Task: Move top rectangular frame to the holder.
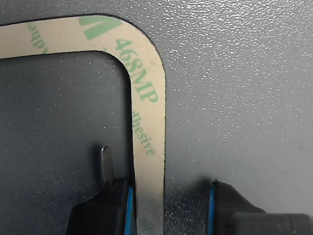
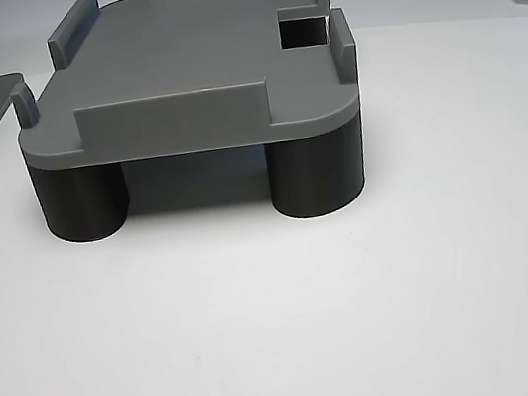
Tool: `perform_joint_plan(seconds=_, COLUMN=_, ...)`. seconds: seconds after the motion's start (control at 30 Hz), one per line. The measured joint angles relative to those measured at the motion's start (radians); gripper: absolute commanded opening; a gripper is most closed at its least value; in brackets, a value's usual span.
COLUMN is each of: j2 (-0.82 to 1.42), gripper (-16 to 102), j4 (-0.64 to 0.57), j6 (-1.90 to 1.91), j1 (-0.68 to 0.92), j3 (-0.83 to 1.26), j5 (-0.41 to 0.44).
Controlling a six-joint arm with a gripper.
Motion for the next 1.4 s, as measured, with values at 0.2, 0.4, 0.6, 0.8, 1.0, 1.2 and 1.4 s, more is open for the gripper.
perform_joint_plan(seconds=0.2, j2=0.000, gripper=22, j4=-0.018, j6=0.000, j1=0.000, j3=0.002, j5=-0.008)
perform_joint_plan(seconds=0.4, j2=0.000, gripper=-10, j4=-0.015, j6=-0.002, j1=-0.008, j3=0.006, j5=-0.014)
perform_joint_plan(seconds=0.6, j2=-0.002, gripper=-11, j4=0.052, j6=0.018, j1=-0.014, j3=-0.067, j5=-0.049)
perform_joint_plan(seconds=0.8, j2=0.014, gripper=-11, j4=0.109, j6=0.155, j1=-0.044, j3=-0.181, j5=-0.061)
perform_joint_plan(seconds=1.0, j2=-0.003, gripper=-11, j4=0.227, j6=0.380, j1=-0.114, j3=-0.351, j5=-0.029)
perform_joint_plan(seconds=1.2, j2=-0.103, gripper=-10, j4=0.324, j6=0.657, j1=-0.218, j3=-0.578, j5=-0.015)
perform_joint_plan(seconds=1.4, j2=-0.219, gripper=-10, j4=0.324, j6=0.847, j1=-0.290, j3=-0.759, j5=0.023)
